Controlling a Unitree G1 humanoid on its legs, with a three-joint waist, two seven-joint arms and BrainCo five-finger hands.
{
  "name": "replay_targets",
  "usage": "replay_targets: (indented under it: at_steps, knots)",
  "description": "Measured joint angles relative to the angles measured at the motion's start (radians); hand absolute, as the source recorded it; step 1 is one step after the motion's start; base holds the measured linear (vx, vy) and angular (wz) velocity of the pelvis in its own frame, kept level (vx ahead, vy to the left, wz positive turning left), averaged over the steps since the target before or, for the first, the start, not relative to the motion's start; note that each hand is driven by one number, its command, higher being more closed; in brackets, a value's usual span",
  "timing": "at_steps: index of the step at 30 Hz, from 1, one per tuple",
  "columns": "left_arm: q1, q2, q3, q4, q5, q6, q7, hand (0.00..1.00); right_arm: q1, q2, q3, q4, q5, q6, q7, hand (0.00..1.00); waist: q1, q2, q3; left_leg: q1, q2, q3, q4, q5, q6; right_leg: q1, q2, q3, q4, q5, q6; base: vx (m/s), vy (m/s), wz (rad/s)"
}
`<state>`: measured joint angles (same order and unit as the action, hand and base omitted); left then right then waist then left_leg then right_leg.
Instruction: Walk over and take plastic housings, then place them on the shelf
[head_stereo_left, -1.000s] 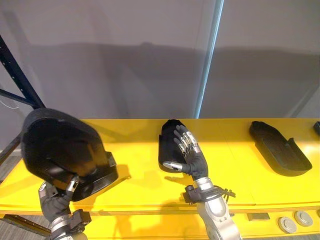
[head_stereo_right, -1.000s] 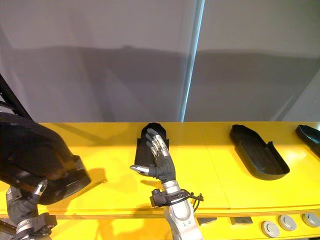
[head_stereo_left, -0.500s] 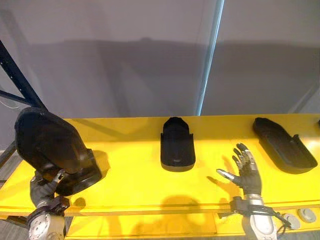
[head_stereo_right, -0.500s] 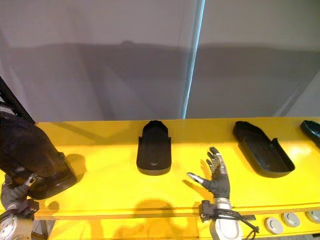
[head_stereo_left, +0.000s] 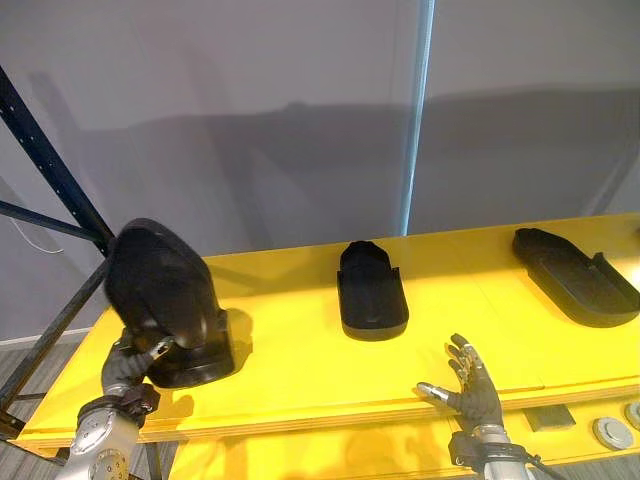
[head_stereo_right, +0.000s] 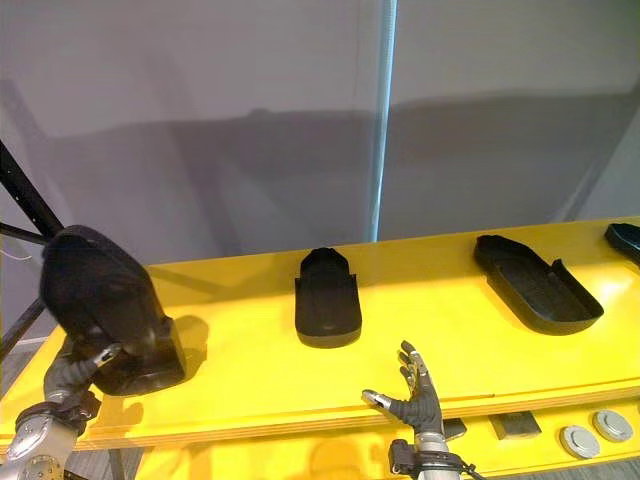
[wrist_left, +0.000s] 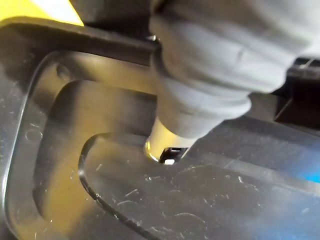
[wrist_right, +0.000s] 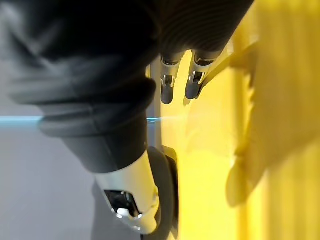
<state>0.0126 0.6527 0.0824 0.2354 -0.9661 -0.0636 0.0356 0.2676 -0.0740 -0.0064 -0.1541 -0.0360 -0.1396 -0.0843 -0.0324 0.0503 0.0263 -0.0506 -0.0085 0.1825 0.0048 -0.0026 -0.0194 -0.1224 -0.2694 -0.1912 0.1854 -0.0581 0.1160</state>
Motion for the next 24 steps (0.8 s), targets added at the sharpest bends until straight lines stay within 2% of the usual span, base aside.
replay_targets:
  at_steps: [2,3,4,6,10,19,24]
  knots:
    - [-0.001,0.037,-0.001,0.001,-0.029,0.0,-0.002,1.0,-0.001,0.011,0.017,-0.005,-0.012,0.0,-0.006,0.0,0.003,-0.009,0.008,0.001,0.001,0.034,-0.013,0.0,-0.001,-0.022,0.0,-0.007,0.003,0.006,-0.011,-0.01,0.119,-0.55]
    - [-0.009,0.065,-0.005,0.008,-0.038,0.001,-0.005,1.0,0.001,0.015,0.027,-0.006,-0.014,0.0,-0.008,0.0,-0.005,-0.015,0.016,0.0,0.004,0.038,-0.011,0.0,-0.001,-0.023,0.005,-0.001,-0.001,0.006,-0.01,0.01,0.044,-0.3]
    - [-0.05,0.104,-0.034,0.036,-0.054,0.001,-0.01,1.0,0.007,0.017,0.032,-0.01,-0.014,0.0,-0.009,0.0,-0.012,-0.024,0.027,-0.001,0.012,0.032,-0.007,0.003,-0.001,-0.024,0.032,0.047,-0.007,0.004,-0.007,0.0,0.0,0.0]
    - [-0.113,0.136,-0.074,0.084,-0.075,0.003,-0.023,1.0,0.016,0.011,0.043,-0.023,-0.014,0.0,-0.012,0.0,-0.013,-0.029,0.031,-0.018,0.027,0.029,0.001,0.011,-0.003,-0.03,0.065,0.099,-0.03,0.008,-0.013,0.0,-0.092,0.02]
    - [-0.217,0.189,-0.113,0.126,-0.12,0.007,-0.03,1.0,0.012,-0.018,0.068,-0.071,-0.032,-0.003,-0.017,0.0,-0.012,-0.03,0.052,-0.059,0.064,0.027,-0.04,0.05,-0.029,-0.036,0.118,0.087,-0.14,0.084,-0.022,0.01,-0.085,-0.07]
    - [-0.294,0.22,-0.201,0.229,-0.144,0.021,0.003,1.0,0.0,-0.051,0.083,-0.112,-0.031,-0.015,-0.026,0.0,-0.033,-0.028,0.103,-0.066,0.09,0.013,-0.069,0.067,-0.046,-0.039,0.147,0.074,-0.16,0.087,-0.028,0.02,-0.04,0.03]
    - [-0.313,0.287,-0.227,0.264,-0.108,0.028,0.002,1.0,0.0,-0.051,0.102,-0.125,-0.03,-0.034,-0.034,0.0,-0.034,-0.027,0.129,-0.07,0.09,0.025,-0.069,0.067,-0.046,-0.052,0.148,0.092,-0.157,0.087,-0.028,-0.02,0.001,-0.07]
